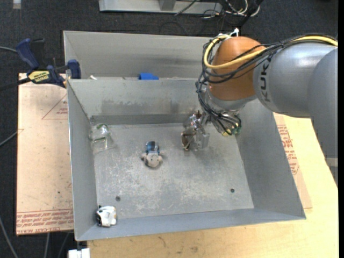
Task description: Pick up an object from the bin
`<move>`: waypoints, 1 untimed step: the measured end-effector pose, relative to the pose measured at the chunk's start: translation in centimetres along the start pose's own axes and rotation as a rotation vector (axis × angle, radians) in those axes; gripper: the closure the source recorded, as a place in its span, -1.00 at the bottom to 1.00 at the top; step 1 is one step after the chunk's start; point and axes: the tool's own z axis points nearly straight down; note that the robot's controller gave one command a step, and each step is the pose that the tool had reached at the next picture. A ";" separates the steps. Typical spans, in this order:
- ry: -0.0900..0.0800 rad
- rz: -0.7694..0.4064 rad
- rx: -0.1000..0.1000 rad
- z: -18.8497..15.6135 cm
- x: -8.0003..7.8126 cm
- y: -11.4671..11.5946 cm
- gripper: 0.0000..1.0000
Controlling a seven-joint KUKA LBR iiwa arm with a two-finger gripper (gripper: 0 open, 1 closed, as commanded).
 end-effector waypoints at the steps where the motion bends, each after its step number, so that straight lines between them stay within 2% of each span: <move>1: -0.005 0.000 0.003 -2.4 -0.1 -0.1 1.00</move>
Offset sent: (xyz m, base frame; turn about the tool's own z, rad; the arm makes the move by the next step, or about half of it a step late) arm 0.0002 0.0001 0.0117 0.0000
